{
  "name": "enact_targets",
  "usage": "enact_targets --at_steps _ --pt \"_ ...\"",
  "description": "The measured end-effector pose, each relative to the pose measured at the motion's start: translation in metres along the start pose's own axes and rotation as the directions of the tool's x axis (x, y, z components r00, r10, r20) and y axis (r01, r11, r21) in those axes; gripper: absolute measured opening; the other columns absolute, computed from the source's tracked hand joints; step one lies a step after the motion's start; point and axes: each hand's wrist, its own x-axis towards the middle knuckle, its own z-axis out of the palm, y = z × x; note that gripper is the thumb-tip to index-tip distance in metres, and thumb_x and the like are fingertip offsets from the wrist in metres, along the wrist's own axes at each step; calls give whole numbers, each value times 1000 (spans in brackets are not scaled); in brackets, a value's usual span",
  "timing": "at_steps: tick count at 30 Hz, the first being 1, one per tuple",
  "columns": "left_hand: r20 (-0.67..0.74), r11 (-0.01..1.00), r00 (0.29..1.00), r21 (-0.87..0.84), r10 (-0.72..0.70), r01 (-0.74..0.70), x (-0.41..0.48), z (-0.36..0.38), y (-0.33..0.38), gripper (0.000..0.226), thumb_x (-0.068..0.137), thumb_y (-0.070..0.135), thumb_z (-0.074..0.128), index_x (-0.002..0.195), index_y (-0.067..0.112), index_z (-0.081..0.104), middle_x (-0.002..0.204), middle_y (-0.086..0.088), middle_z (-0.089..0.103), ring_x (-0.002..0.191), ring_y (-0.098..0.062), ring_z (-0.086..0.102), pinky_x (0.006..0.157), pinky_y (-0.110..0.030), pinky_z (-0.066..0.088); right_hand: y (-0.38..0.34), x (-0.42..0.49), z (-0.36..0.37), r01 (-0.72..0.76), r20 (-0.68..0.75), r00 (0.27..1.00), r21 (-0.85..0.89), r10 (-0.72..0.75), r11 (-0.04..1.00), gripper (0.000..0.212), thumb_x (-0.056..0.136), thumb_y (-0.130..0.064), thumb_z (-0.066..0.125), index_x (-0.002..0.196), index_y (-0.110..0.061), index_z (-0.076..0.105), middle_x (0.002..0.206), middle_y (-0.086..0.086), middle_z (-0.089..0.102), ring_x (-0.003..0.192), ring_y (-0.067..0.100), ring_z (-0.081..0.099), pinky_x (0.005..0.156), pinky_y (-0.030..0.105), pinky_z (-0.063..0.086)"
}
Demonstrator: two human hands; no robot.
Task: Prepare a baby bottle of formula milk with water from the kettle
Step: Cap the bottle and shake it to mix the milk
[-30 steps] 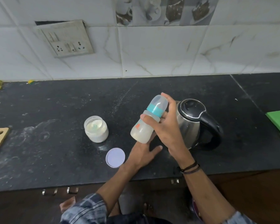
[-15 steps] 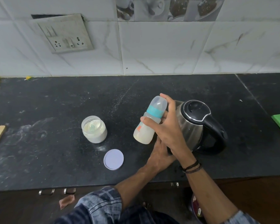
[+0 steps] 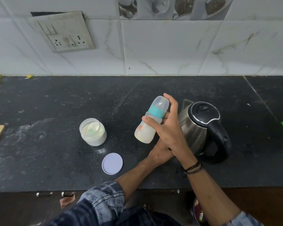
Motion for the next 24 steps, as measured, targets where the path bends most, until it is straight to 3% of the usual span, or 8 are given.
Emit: enact_targets --at_steps 3,6,10,14,17,19,22,24 --pt "-5 998 999 -43 -50 49 -6 -18 -2 67 87 25 73 144 3 46 143 -12 54 138 -22 49 115 -41 46 -1 4 2 10 -6 1000 -1 -10 1000 92 72 -50 85 144 -58 28 123 -15 59 105 21 71 93 53 60" --pt "-66 994 996 88 -54 60 -22 -41 -19 86 87 11 75 160 16 30 165 -7 35 154 -20 28 125 -30 27 -4 8 1 52 24 998 -68 -50 996 93 72 -54 85 145 -59 27 132 -15 56 111 21 69 94 55 59" --pt "-245 961 966 276 79 -9 -53 -83 -43 65 89 6 72 150 11 51 153 -6 50 141 -19 45 115 -12 25 -20 12 -3 268 -31 963 -40 -269 963 95 80 -46 90 152 -50 29 135 -25 55 112 22 69 93 52 60" --pt "-329 912 928 410 177 -29 -89 -119 -70 39 98 14 69 137 16 66 139 1 62 129 -12 53 113 -23 37 -20 10 7 383 -219 910 123 -351 916 89 85 -32 89 154 -35 32 142 -4 51 113 22 67 91 46 62" --pt "-379 918 910 397 168 -4 -110 -134 -95 31 99 23 69 130 18 70 131 6 65 123 -9 55 108 -27 42 -22 3 14 355 -85 931 -2 -354 935 88 81 -35 90 150 -42 36 134 -23 54 110 17 68 90 43 62" --pt "-354 935 926 355 136 -1 -118 -137 -108 32 100 31 66 129 20 70 130 10 65 124 -5 55 108 -24 41 -34 5 12 461 -227 873 91 -432 883 82 85 -29 89 148 -38 36 135 -23 55 110 12 67 88 33 60" --pt "-346 966 935 257 78 14 -122 -136 -119 34 100 41 63 128 23 70 130 15 64 126 -2 55 109 -21 40 -44 16 11 591 -504 739 168 -446 789 77 94 -14 80 149 -17 26 142 -2 51 117 14 65 93 28 57" --pt "-348 977 936 213 57 19 -121 -134 -124 36 100 49 61 127 27 70 129 21 63 127 -2 56 109 -20 40 -47 11 19 487 -412 823 157 -391 859 79 91 -9 81 148 -22 27 139 -7 54 115 13 66 92 28 57"
